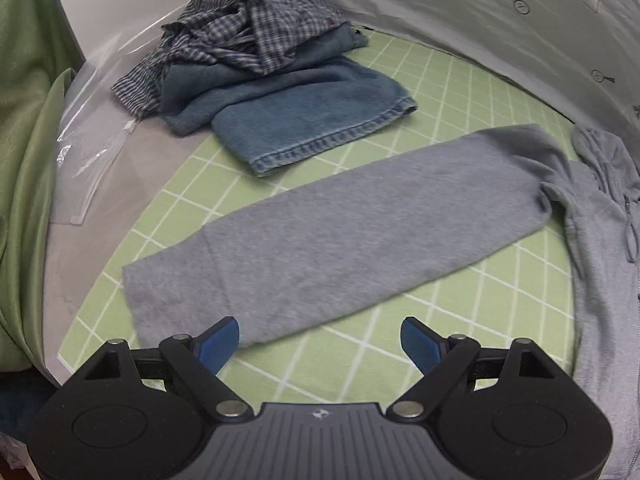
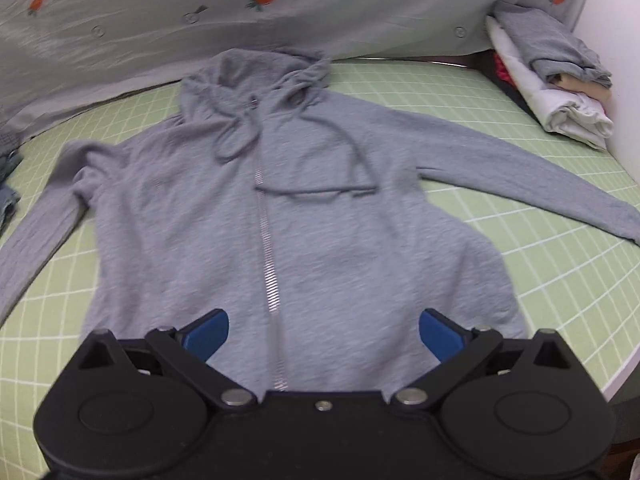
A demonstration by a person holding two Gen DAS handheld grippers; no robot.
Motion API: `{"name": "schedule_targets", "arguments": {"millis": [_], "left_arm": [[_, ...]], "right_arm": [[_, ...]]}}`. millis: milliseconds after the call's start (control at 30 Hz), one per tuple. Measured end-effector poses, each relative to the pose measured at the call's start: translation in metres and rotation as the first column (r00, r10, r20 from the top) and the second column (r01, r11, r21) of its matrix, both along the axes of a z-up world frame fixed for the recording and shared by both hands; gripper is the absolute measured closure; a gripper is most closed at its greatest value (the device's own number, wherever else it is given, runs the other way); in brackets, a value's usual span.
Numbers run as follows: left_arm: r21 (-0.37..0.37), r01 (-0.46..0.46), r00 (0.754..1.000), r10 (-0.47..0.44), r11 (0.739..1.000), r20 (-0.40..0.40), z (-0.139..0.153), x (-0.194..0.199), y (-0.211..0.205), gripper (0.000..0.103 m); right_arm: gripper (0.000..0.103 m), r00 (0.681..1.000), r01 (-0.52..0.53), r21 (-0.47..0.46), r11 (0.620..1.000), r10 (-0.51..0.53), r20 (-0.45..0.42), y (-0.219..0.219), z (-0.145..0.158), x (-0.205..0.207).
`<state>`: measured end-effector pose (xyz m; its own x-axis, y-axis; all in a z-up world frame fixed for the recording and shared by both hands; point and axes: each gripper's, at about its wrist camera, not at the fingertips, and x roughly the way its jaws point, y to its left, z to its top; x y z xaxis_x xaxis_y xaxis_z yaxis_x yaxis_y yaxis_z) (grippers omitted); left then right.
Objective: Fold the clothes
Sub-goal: 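Grasp the other hoodie sleeve cuff near the denim pile with the left gripper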
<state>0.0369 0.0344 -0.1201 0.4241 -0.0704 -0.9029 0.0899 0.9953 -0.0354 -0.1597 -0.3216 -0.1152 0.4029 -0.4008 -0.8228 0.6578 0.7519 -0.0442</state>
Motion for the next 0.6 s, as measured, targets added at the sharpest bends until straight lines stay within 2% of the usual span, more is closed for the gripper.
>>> {"name": "schedule_targets", "arguments": {"millis": [133, 267, 333, 433, 600], "left_arm": [[0.009, -0.044, 0.998, 0.045, 0.999, -0.042, -0.014, 0.013, 0.034, 0.015], [0.051, -0.096, 0.993, 0.099, 0.994, -0.068, -0.026, 0.021, 0.064, 0.014], [0.039, -0.109, 0.991, 0.112, 0.993, -0.078, -0.031, 0.024, 0.075, 0.011], [0.002, -0.111, 0.99, 0.111, 0.994, -0.085, -0.034, 0.028, 0.083, 0.008], [0.015, -0.06, 0.996, 0.061, 0.998, -0.066, -0.035, 0.026, 0.079, 0.01]], "right_arm": [[0.0, 0.999, -0.009, 0.001, 1.0, 0.009, -0.046, 0.032, -0.003, 0.026], [0.0, 0.997, -0.027, -0.011, 1.0, 0.027, -0.068, 0.056, -0.005, 0.047], [0.0, 0.997, -0.029, -0.004, 1.0, 0.029, -0.07, 0.065, -0.006, 0.056], [0.0, 0.995, -0.051, -0.016, 0.999, 0.05, -0.085, 0.077, -0.004, 0.067], [0.0, 0.99, -0.091, -0.033, 0.995, 0.087, -0.111, 0.094, -0.003, 0.081]]}}
